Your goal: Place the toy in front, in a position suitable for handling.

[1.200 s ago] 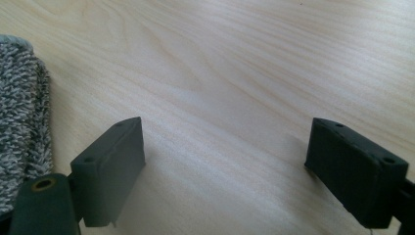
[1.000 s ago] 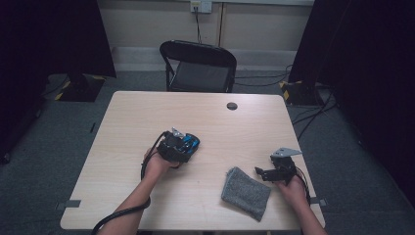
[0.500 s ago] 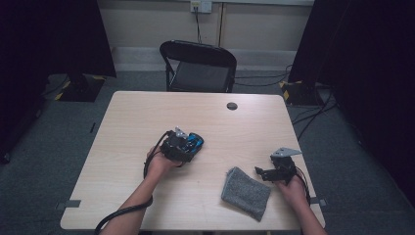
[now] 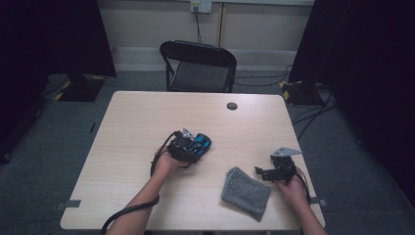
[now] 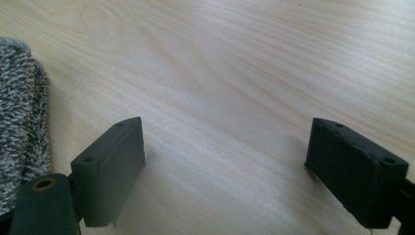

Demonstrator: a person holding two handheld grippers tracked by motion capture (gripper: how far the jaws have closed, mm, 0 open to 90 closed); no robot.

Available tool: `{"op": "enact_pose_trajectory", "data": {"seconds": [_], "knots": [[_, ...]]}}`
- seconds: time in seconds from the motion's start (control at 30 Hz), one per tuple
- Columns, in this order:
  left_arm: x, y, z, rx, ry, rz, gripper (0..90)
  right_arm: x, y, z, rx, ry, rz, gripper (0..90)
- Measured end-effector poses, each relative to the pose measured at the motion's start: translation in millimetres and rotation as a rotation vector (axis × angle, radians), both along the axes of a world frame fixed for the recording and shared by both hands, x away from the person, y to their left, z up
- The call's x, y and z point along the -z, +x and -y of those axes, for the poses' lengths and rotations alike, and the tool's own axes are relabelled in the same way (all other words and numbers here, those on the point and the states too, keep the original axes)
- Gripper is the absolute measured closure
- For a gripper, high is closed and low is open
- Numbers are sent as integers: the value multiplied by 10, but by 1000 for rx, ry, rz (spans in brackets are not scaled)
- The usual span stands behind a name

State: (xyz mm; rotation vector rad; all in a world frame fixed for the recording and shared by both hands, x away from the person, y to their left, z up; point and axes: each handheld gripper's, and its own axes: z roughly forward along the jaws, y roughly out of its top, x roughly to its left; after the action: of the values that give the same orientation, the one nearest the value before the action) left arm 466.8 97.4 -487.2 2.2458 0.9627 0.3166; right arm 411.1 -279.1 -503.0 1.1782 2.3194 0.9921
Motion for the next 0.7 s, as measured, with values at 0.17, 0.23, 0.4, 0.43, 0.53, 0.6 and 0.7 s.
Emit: {"op": "enact_pose_trajectory", "data": {"seconds": [0.17,0.23,0.4,0.43,0.53,0.6,0.7], "knots": [[32,-29,-36,-14,-9,8,245,0,0,0,0,0,0,138],[16,-35,-55,-27,-34,0,235,0,0,0,0,0,0,137],[-30,-48,-95,-34,-42,-4,226,0,0,0,0,0,0,137],[-38,-57,-104,-36,-50,-7,223,0,0,0,0,0,0,137],[-58,-87,-142,-54,-63,-8,202,0,1,0,0,0,0,138],[-57,-114,-178,-60,-75,-8,189,0,0,0,0,0,0,137],[-56,-160,-231,-65,-73,-6,172,0,0,0,0,0,0,138]]}}
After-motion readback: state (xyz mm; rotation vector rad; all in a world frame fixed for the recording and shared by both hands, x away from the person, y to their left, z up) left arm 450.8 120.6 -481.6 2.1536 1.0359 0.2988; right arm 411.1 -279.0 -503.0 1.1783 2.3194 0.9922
